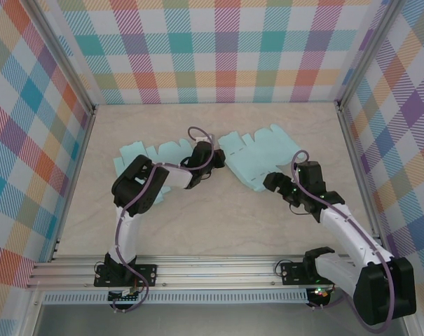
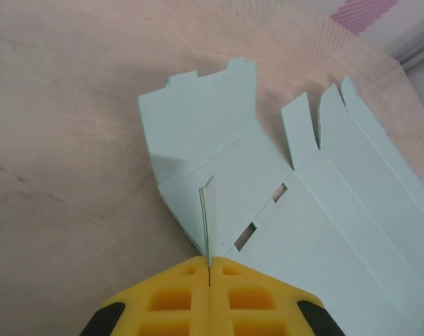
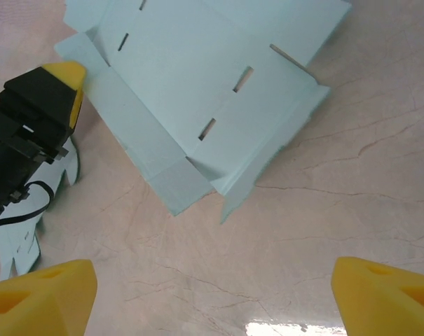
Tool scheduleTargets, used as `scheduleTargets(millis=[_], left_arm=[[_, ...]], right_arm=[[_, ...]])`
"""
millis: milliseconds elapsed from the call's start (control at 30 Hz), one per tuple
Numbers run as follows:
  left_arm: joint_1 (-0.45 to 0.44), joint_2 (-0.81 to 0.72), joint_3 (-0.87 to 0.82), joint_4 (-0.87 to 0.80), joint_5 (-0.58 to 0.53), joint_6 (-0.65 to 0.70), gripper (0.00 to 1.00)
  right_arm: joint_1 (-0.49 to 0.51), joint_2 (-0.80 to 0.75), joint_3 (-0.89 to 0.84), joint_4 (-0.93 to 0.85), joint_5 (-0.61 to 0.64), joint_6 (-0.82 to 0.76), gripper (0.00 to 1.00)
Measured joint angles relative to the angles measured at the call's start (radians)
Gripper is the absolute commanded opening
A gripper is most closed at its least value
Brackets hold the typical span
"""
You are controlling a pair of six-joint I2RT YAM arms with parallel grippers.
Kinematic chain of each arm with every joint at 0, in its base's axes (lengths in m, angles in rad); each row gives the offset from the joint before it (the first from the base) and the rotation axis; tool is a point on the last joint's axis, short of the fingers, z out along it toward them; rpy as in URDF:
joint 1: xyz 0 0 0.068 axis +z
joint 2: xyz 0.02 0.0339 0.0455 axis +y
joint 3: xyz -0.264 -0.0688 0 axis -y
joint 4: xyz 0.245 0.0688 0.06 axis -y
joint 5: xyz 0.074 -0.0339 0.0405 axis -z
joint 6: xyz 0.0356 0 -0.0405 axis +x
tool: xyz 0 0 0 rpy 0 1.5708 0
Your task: Fold the paper box
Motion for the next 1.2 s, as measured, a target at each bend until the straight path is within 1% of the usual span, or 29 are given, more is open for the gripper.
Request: scheduleTargets(millis=[133,433,600,733,833,967,1067,1200], left_arm=[[0.002,-0.062,0.002,-0.033,0.054,0.151,0.00],[0.033,-0.310,0.050,-0.160,0.230,0.520,0.00],[0.059,-0.421,0.080,-0.253,0.340,0.721,0.00],[0.061,-0.468,0.138,-0.357,0.422,0.879,0.00],[0.064,-0.495,0.191,-0.451,0.491,0.985,0.00],[0.072,-0.530,0.266,-0.570,0.588,1.114,0.00],[0.082,-0.540,0.343,-0.673,0.652,1.198,0.00],[0.090,-0.540,0.431,-0.790,0.706,1.285,0.00]], right_arm=[[0.000,-0.013,0.065,-0.019,-0.012,-0.063,0.88],[0.001,-0.014,0.283,-0.084,-0.016,-0.266,0.87],[0.001,0.006,0.416,-0.118,-0.022,-0.403,0.81],[0.001,0.029,0.509,-0.140,-0.053,-0.504,0.79],[0.001,0.045,0.568,-0.165,-0.075,-0.565,0.80],[0.001,0.048,0.610,-0.187,-0.086,-0.642,0.85],[0.001,0.051,0.628,-0.215,-0.089,-0.698,0.87],[0.001,0.069,0.663,-0.243,-0.105,-0.765,0.86]])
